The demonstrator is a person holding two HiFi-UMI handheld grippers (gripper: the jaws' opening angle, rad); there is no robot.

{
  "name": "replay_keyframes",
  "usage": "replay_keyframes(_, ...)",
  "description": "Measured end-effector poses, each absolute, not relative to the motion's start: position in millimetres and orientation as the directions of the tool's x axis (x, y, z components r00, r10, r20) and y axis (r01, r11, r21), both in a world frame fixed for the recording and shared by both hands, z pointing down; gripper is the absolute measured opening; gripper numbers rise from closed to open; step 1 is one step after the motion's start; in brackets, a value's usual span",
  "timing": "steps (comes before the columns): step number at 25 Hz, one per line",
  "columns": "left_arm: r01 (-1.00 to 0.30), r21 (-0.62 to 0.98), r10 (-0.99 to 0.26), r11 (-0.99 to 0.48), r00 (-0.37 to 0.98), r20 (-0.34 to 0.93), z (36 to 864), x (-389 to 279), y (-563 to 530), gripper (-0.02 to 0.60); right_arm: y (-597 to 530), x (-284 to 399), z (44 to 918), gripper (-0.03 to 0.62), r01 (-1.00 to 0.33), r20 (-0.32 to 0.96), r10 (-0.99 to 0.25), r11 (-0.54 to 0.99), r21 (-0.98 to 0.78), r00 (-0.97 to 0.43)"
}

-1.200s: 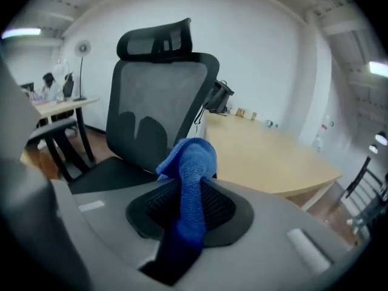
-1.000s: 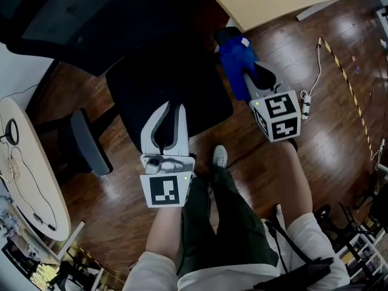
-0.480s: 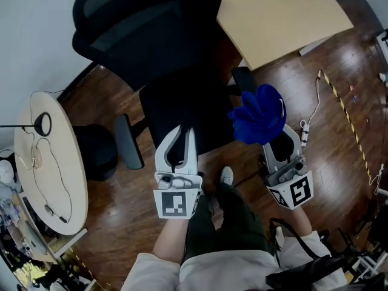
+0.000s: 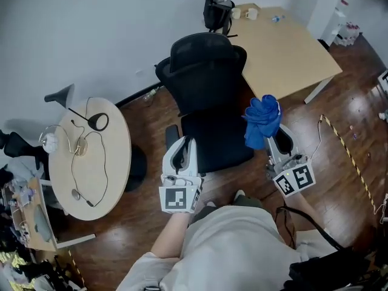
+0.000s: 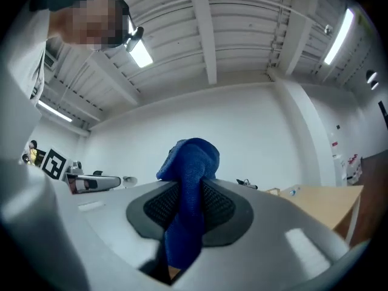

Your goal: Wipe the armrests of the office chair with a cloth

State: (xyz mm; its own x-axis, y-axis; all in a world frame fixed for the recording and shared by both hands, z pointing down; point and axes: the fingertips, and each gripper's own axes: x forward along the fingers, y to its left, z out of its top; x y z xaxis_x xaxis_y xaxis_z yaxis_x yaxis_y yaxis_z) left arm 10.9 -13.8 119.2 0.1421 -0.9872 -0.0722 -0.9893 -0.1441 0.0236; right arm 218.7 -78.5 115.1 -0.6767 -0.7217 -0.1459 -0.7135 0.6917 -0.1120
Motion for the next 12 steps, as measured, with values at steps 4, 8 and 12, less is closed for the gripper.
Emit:
replay_keyframes(4, -0.988, -0.002, -0.986, -0.152, 0.152, -0.069, 116, -8, 10, 0.044, -52, 207, 97, 0.091, -0.727, -0.171, -0.734, 0.678, -0.113, -0.658)
replay_keyframes(8, -0.986, -0.004, -0.984, -0.166, 0.166, -0.067, 112, -21, 21, 0.044, -36, 193, 97, 0.091, -0.725, -0.168, -0.739, 0.673, -0.148, -0.652)
replay_keyframes(12, -0.984, -0.003, -0.983, -0.177, 0.177, -0.055, 114, -20, 20, 0.044, -31, 194, 108, 0.090, -0.733, -0.143, -0.751, 0.660, -0.163, -0.645)
